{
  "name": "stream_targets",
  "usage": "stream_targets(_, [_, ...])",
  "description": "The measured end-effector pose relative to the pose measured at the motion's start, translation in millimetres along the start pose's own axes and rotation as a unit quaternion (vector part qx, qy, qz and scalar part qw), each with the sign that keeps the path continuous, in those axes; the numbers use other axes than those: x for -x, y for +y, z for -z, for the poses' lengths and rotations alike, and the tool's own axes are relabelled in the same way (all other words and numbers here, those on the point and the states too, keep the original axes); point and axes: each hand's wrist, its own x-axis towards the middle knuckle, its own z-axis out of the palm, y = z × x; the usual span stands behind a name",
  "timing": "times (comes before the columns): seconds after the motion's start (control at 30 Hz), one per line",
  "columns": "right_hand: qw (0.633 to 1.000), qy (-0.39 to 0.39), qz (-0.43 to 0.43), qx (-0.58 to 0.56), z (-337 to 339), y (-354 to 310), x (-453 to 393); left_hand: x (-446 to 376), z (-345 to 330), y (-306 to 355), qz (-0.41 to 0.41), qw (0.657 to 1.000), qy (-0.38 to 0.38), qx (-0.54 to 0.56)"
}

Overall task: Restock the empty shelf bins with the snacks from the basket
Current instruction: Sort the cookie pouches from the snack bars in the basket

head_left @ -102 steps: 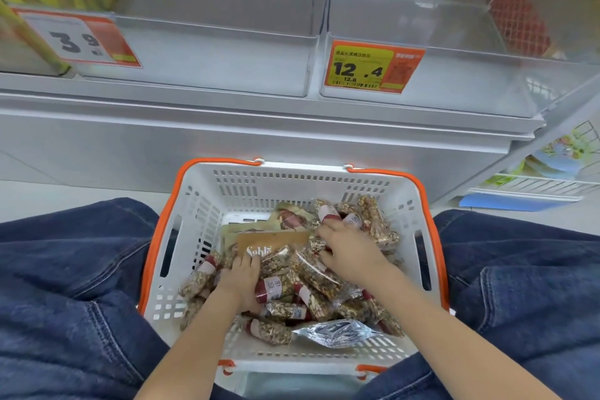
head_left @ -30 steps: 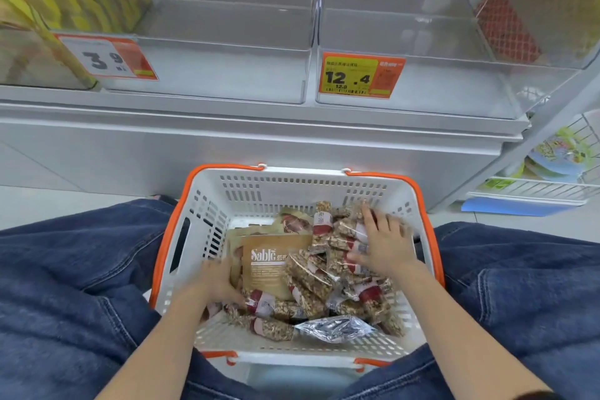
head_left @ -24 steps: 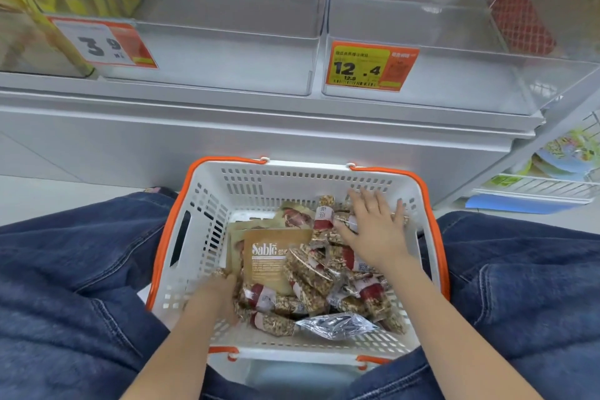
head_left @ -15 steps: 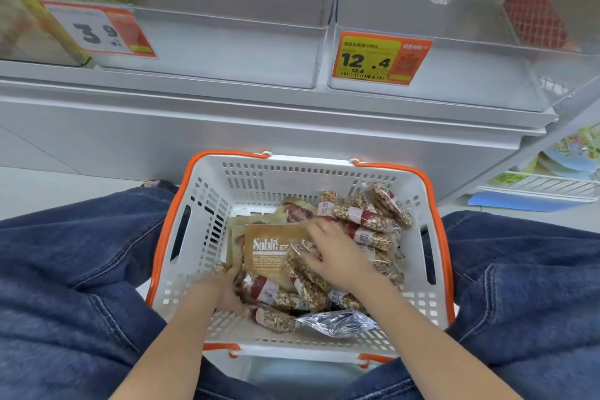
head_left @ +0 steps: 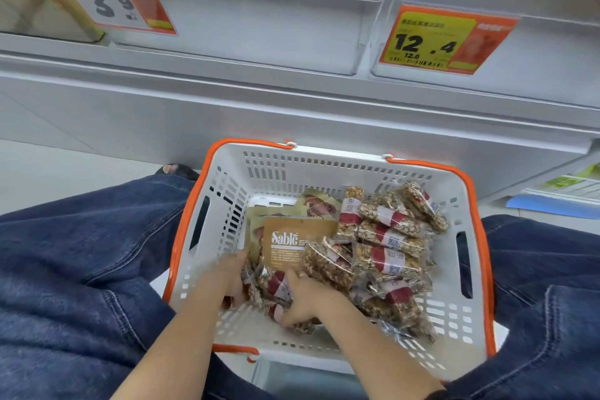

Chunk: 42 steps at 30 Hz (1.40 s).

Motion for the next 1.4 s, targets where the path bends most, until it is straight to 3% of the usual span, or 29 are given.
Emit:
stream_targets(0.17, [0.999,0.028,-0.031,-0.021,-8,0,-19,-10,1,-9,-0.012,0.999,-0.036,0.009])
stream_targets(0.47, [0.999,-0.022,-0.044,0.022,0,0,-20,-8,-3,5,0.011,0.998,-0.030,-0.055])
stream_targets(0.63, [0.998,-0.039,-0.051,-0.019,-1,-3,-8,-8,-6,8,0.032,0.995,-0.039,-0.090])
stream_targets(0.83, [0.997,-0.075,-0.019,0.022,12,-1,2,-5,-5,9,0.034,0.995,-0.056,-0.073])
stream_targets(1.03, [0.998,-0.053,0.000,0.031,7,4,9,-7,-4,10,0.063,0.993,-0.097,-0.019])
stream_targets(1.2, [0.999,-0.013,0.025,-0.018,8,8,12,0,-1,6,0.015,0.996,-0.046,-0.080])
stream_targets(1.4, [0.984,0.045,0.059,-0.161,25,7,26,13,23,6,-0.021,0.999,0.021,-0.031])
